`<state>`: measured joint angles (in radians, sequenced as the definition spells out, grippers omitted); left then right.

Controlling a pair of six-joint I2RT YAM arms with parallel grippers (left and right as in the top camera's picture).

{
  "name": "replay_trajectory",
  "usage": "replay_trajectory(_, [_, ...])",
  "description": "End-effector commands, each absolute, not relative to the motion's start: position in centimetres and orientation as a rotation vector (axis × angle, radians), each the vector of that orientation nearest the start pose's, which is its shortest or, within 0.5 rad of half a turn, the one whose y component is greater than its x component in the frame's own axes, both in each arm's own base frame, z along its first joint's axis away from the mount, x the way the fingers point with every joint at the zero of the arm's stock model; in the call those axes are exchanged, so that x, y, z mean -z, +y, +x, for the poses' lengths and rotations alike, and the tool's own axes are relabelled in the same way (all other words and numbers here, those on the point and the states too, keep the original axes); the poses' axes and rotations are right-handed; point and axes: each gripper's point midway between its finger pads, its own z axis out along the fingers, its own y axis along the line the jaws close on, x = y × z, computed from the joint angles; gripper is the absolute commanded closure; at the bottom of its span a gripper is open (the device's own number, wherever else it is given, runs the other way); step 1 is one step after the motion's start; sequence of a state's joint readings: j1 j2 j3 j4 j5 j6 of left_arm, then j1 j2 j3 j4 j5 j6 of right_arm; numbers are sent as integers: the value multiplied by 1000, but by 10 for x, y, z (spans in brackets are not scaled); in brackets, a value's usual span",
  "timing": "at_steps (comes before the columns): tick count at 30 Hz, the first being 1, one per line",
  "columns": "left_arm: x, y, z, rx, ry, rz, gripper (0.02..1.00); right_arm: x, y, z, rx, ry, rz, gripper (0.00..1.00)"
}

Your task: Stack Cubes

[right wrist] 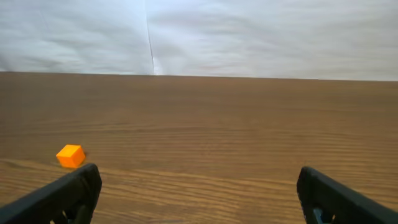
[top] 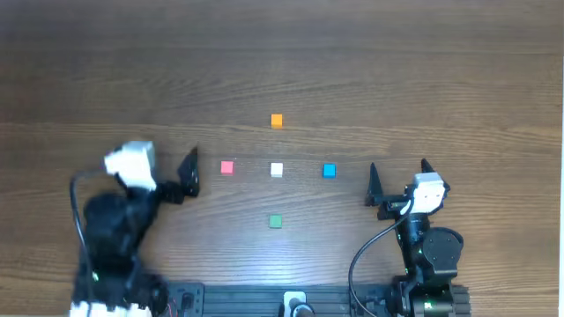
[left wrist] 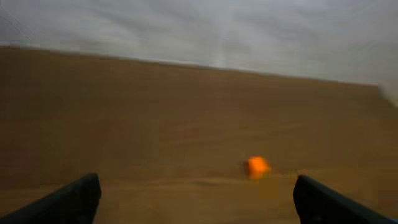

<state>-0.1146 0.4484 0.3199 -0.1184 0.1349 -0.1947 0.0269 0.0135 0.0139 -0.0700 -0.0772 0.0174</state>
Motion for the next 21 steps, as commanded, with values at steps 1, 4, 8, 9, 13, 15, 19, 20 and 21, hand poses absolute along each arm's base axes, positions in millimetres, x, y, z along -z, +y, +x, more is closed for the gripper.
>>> replay_trajectory(1, [-227,-99,304,548,2101,1,20,-158,22,245,-101,1638,-82,7])
replay_trajectory(4, [-197,-119,329,483,2376,-49,23,-158,22,245,-101,1638,-82,7])
replay_trajectory(8, [-161,-136,341,403,2547,-43,23,-158,22,245,-101,1638,-82,9])
replay_trajectory(9, [-152,-139,342,389,2578,-36,20,-158,22,245,-101,1638,-82,7])
replay_trajectory(13, [-105,-144,336,341,2738,-106,23,-158,22,245,-101,1638,-82,9])
replay_trajectory(15, [-84,-141,326,288,2821,-174,23,-158,22,245,-101,1638,-82,9])
replay_trajectory(19, [-61,-142,316,188,2892,-211,20,-158,22,245,-101,1638,-82,7])
replay_trajectory(20, [-57,-141,314,169,2904,-223,20,-158,22,245,-101,1638,-82,7])
replay_trajectory(21, [-54,-140,312,153,2916,-234,23,-158,22,245,-101,1638,-82,9])
